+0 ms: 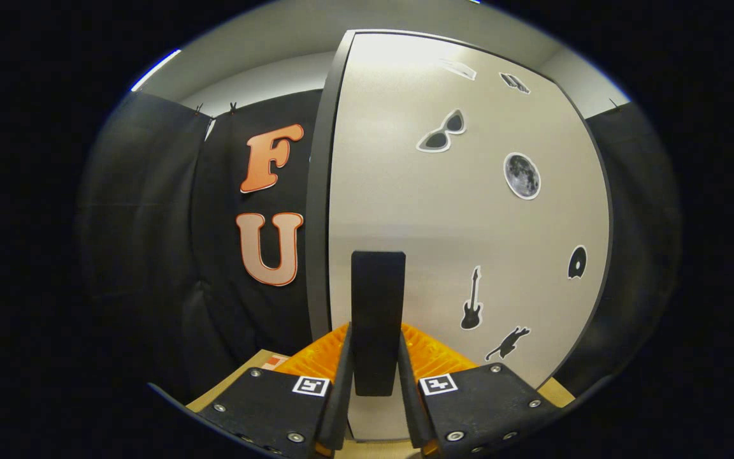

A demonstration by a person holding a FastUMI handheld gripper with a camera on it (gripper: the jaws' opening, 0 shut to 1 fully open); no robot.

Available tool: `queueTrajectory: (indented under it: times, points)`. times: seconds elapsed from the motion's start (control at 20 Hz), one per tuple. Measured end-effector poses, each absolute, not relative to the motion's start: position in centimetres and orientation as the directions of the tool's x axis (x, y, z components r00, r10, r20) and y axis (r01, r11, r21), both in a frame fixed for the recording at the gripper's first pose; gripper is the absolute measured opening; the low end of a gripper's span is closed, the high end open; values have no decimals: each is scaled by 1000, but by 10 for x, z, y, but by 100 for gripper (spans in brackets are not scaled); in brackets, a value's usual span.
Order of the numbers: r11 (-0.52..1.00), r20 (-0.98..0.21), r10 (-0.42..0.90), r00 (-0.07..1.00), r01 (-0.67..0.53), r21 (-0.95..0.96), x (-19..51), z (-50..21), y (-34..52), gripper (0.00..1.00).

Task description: Open the shoe cabinet door, grab the shoes and put them into the shoe cabinet, then close the shoe cabinet door.

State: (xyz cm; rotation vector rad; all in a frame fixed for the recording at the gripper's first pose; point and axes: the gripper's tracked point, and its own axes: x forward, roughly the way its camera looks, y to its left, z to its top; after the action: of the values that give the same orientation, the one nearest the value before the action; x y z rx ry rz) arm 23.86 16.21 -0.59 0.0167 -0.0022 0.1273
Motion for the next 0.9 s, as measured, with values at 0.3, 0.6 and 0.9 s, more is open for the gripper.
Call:
queueTrajectory:
  times: [0.3, 0.6, 0.9]
  points:
    - [993, -21, 113, 993, -112, 37, 233, -8, 159, 32]
    - [992, -36, 124, 992, -122, 45, 214, -9, 154, 27]
    - [989, -36, 141, 989, -139, 58, 181, -9, 141, 24]
